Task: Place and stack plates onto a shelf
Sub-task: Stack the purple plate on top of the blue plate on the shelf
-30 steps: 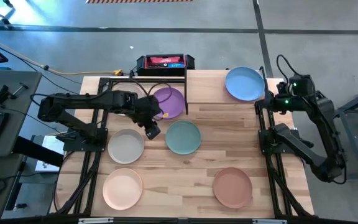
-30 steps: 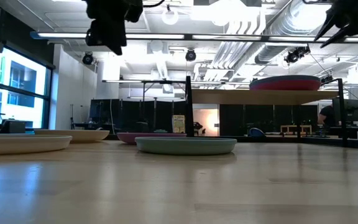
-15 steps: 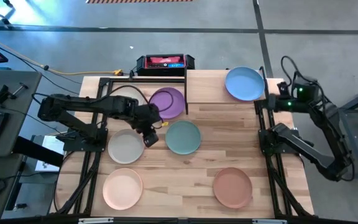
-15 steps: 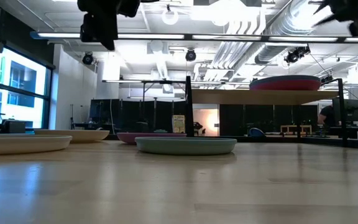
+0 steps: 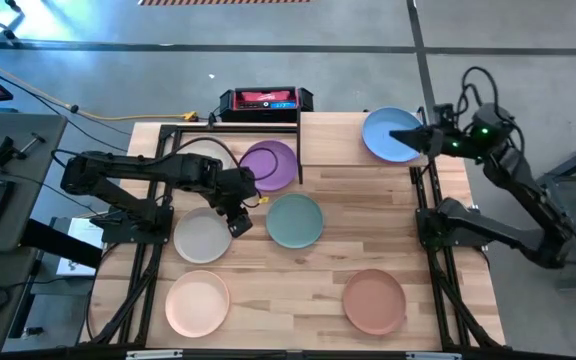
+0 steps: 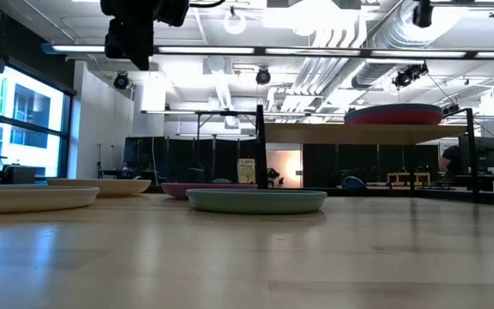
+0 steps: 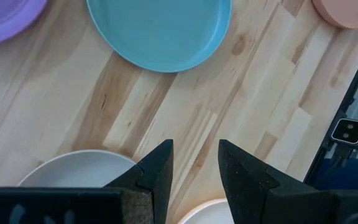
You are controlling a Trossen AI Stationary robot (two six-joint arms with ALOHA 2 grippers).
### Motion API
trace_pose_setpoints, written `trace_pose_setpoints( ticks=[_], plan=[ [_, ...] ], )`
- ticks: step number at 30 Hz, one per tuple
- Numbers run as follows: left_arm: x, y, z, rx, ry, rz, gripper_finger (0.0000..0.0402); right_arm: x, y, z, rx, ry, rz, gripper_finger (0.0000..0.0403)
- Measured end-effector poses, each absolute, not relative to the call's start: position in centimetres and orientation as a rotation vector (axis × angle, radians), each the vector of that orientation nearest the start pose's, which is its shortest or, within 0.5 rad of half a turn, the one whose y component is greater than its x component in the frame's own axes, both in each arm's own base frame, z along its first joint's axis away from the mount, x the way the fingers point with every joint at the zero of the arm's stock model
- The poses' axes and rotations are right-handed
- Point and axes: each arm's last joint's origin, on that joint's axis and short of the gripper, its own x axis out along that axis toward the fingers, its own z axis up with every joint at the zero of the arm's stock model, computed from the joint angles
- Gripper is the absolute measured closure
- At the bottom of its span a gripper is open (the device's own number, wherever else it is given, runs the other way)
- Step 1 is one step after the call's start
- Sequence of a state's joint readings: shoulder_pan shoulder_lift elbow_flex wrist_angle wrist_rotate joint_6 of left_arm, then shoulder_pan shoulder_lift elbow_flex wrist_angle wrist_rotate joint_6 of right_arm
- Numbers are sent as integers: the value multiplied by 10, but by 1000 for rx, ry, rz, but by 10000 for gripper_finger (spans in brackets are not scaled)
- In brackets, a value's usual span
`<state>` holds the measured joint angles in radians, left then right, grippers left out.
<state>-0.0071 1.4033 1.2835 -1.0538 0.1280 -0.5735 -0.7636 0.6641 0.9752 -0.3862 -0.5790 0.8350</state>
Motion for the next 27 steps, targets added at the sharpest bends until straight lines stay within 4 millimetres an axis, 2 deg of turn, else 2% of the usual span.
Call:
trace_pose_setpoints(
  ticks=[5, 14, 19, 27],
  plan=[
    [264, -5, 305, -536, 1176, 206, 284, 123, -72, 384, 855, 80, -128, 327],
    [268, 2, 302, -239, 1168, 158, 284, 154, -57, 373, 825, 199, -45, 327],
    [276, 15, 290, -99, 1218, 142, 284, 165, -49, 369, 822, 248, -11, 327],
    [295, 37, 259, 124, 1354, 156, 284, 174, -33, 367, 769, 291, 53, 327]
  ],
)
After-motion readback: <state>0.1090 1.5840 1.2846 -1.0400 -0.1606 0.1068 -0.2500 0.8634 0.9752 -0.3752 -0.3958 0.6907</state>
